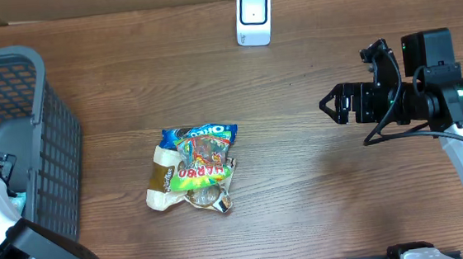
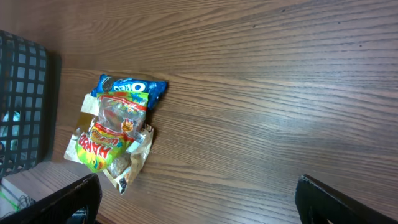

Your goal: Scan the item barcode

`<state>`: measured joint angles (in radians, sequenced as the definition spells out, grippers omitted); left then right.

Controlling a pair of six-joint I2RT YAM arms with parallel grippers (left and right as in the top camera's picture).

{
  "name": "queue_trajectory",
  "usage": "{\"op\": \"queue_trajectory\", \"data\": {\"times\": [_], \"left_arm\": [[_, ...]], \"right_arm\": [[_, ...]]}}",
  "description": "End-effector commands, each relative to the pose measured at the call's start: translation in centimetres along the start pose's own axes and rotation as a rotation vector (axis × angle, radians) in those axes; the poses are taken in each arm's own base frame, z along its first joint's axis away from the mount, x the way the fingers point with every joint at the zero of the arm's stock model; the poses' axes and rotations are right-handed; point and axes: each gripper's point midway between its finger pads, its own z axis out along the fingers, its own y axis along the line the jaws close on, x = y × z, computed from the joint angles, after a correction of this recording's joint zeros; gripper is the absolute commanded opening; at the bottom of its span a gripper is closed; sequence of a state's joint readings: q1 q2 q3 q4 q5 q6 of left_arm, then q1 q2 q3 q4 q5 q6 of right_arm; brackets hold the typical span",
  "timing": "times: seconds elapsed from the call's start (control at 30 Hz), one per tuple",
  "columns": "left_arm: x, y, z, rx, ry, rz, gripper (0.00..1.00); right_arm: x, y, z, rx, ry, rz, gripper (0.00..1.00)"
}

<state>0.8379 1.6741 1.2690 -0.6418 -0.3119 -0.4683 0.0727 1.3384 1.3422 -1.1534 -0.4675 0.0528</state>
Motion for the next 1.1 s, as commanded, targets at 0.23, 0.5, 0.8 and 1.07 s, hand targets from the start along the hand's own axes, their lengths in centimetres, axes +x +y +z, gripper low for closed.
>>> {"op": "queue_trajectory", "data": {"times": [0.23,0.5,0.8,1.07], "left_arm": [[2.8,-0.1,5.0,-0.057,0.097,0.261,0.99],[3.8,-0.1,6.7,-0.064,0.131,0.362,0.97],[5.9,0.4,8.2,-0.076,0.213,0.501,0.89],[7.0,-0.8,8.3,0.002,0.25,0.494,0.23]], "right_arm": [[0.1,0.4,-0.1,-0.008,0.004,-0.002,1.0],[0.1,0.4,-0.1,-0.008,0.003,-0.002,1.0],[0.1,0.4,-0.1,-0.008,0.003,-0.002,1.0],[0.0,0.4,-0.1,-0.008,-0.001,-0.004,1.0]]}}
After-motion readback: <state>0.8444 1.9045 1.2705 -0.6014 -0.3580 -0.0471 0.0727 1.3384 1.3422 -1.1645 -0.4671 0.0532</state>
